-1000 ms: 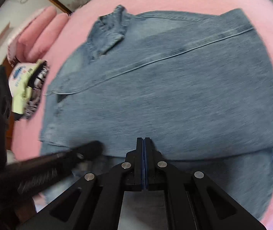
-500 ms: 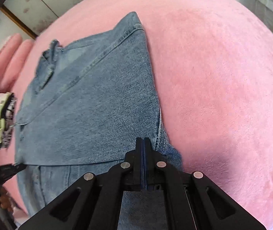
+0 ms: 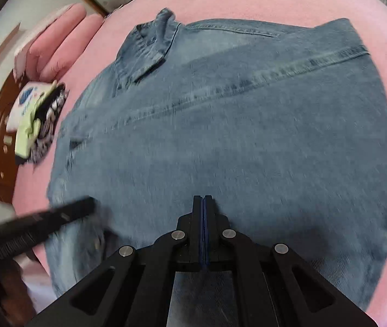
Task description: Fold large clothes
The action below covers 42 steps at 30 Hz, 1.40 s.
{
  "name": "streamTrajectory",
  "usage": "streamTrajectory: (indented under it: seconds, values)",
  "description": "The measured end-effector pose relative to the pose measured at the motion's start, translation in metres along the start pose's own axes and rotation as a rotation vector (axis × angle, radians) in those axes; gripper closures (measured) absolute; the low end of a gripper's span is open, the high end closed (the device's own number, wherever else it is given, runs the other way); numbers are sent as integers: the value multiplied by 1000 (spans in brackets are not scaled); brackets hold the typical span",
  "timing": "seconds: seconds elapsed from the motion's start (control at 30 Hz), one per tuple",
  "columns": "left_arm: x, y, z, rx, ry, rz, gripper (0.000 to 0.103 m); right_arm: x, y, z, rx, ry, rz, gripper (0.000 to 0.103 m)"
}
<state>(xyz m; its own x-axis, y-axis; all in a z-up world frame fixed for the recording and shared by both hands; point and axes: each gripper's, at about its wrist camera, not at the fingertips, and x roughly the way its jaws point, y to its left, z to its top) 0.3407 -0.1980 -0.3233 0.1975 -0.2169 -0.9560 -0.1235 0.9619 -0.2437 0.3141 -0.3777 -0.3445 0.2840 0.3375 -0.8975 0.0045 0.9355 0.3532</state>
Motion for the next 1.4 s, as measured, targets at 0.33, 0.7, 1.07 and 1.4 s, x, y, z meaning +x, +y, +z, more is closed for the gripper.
streamTrajectory:
  seconds: [0.33,0.7,1.07,1.4]
  values:
    - [30,-5,66,13,-100,63,103,8,-56,97,27,-116,-40,103]
    - [3,93,95,-144,-181,238,103,-44,-174,133,286,-233,-195,103]
    - [-15,129,92,-232,-255,266,103,-40,-177,131,182,-196,-256,103]
    - [-76,143,53,-354,-317,278,103,-72,-120,74,143,-196,-351,103]
